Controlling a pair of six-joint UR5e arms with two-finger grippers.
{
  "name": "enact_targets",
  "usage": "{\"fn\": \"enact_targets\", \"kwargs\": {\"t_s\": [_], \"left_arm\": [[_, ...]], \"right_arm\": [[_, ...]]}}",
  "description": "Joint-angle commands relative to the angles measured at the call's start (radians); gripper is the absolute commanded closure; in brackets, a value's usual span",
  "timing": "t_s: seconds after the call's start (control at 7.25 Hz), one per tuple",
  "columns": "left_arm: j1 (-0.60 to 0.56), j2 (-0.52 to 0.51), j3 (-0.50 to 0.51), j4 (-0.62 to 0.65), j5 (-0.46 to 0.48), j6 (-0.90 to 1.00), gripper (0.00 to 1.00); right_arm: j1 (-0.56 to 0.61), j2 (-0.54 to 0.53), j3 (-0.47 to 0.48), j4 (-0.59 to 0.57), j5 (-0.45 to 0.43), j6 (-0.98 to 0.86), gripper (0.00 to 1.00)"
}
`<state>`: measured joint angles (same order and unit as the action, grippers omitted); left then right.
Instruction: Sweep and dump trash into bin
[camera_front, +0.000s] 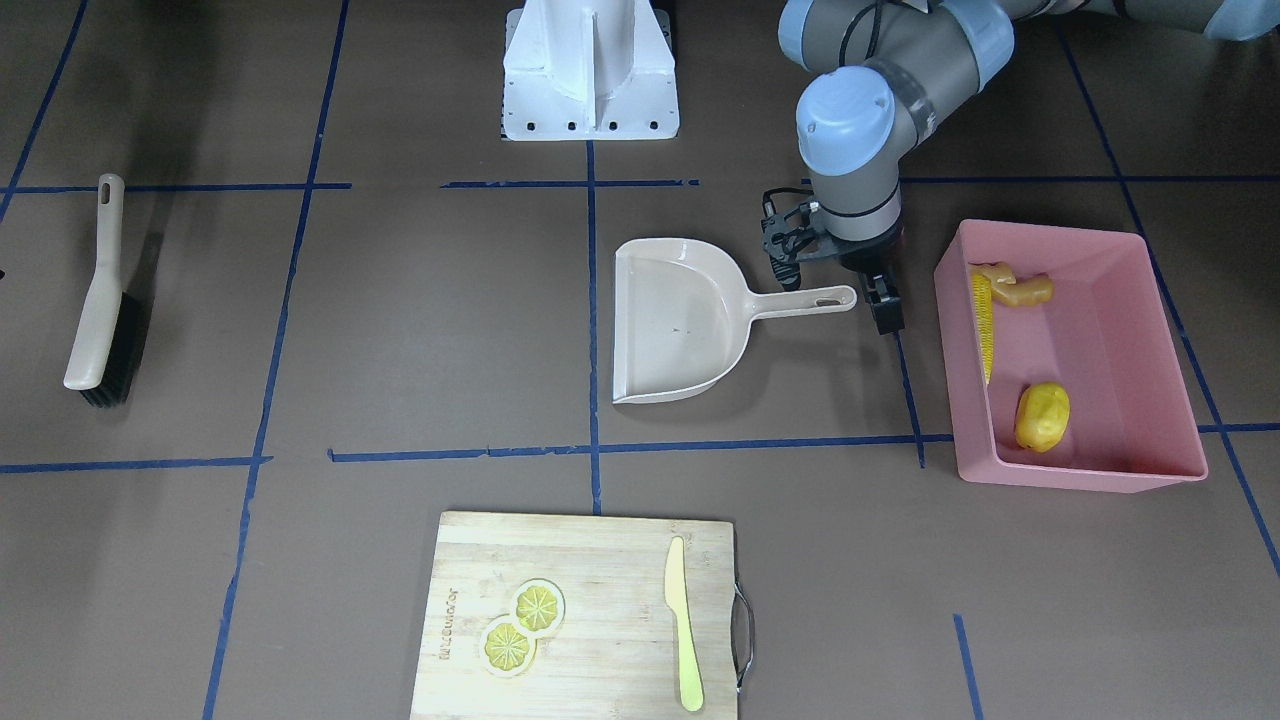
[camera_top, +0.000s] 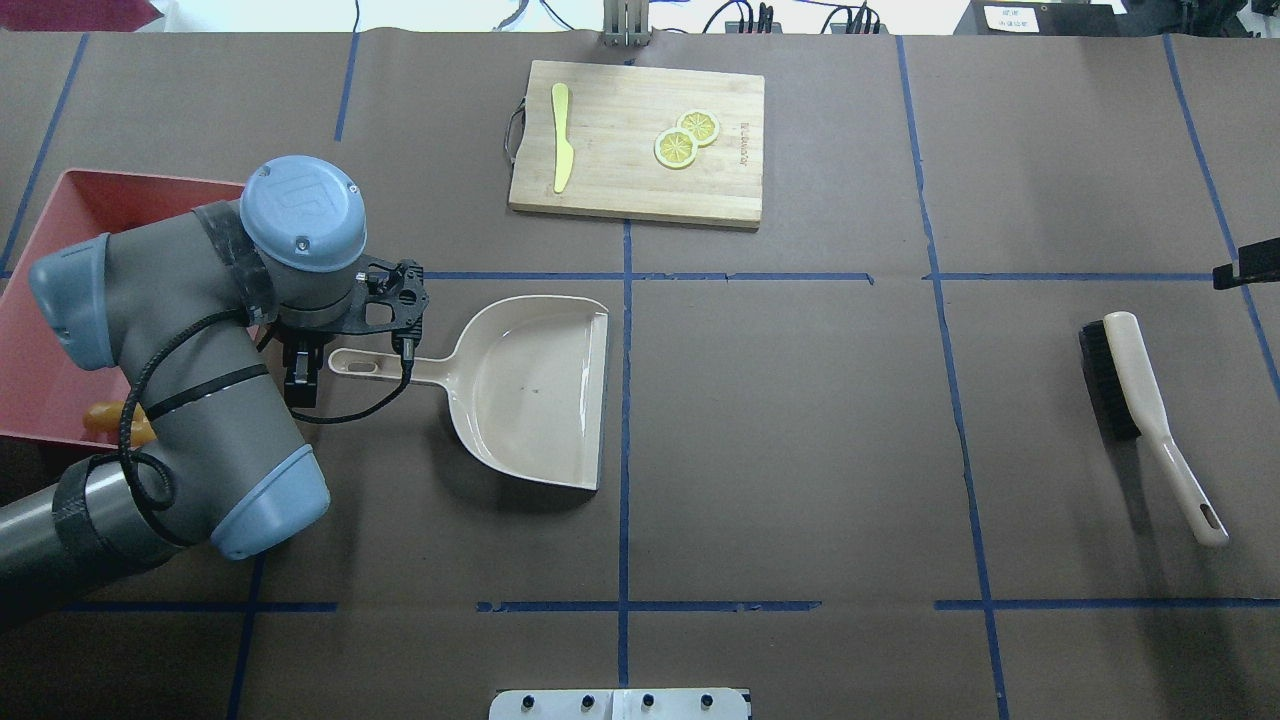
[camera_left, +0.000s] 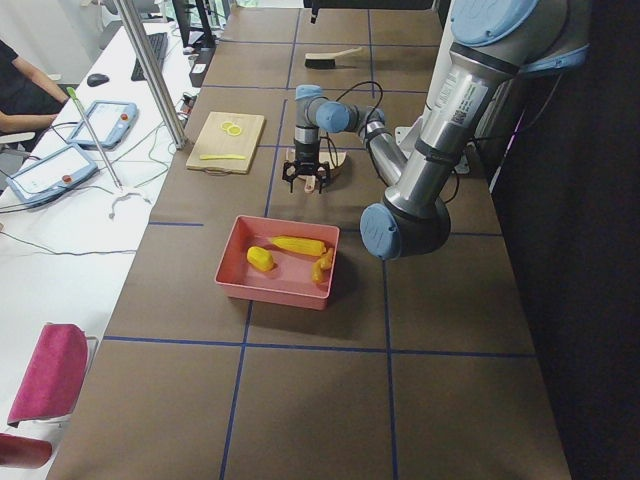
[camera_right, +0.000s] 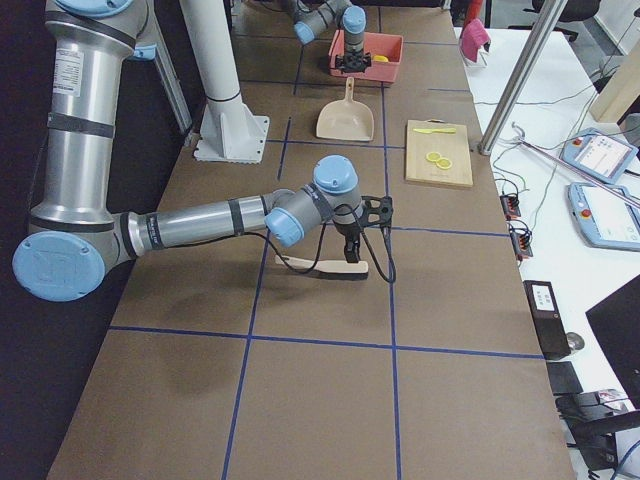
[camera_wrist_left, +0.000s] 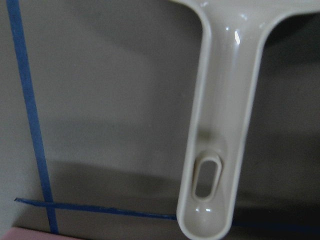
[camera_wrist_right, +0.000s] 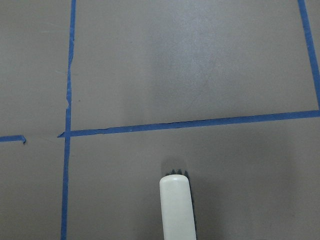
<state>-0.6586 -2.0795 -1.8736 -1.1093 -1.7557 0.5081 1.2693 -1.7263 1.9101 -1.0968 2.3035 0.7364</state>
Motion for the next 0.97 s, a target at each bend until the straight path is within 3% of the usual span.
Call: {"fn": "enact_targets", "kwargs": {"t_s": [0.0, 0.28, 0.55, 0.69, 0.83], "left_arm": [[-0.082, 0.034, -0.111, 0.028, -0.001, -0.058, 0.0], [-0.224, 0.079, -0.168, 0.049, -0.007, -0.382, 0.0], [-0.329, 0.139, -0.194, 0.052, -0.013, -0.564, 0.0], [-0.396, 0.204, -0.202, 0.049, -0.043, -0.565, 0.0], [-0.502, 0.216, -0.19, 0.054, -0.232, -0.534, 0.0]], "right_arm": [[0.016, 0.008, -0.002, 0.0, 0.004, 0.0, 0.0], [0.07, 0.007, -0.006, -0.006, 0.016, -0.008, 0.0], [0.088, 0.007, -0.045, -0.012, 0.02, -0.081, 0.0], [0.131, 0.013, -0.068, -0.073, 0.074, -0.204, 0.0], [0.184, 0.03, -0.069, -0.183, 0.108, -0.332, 0.0]]}}
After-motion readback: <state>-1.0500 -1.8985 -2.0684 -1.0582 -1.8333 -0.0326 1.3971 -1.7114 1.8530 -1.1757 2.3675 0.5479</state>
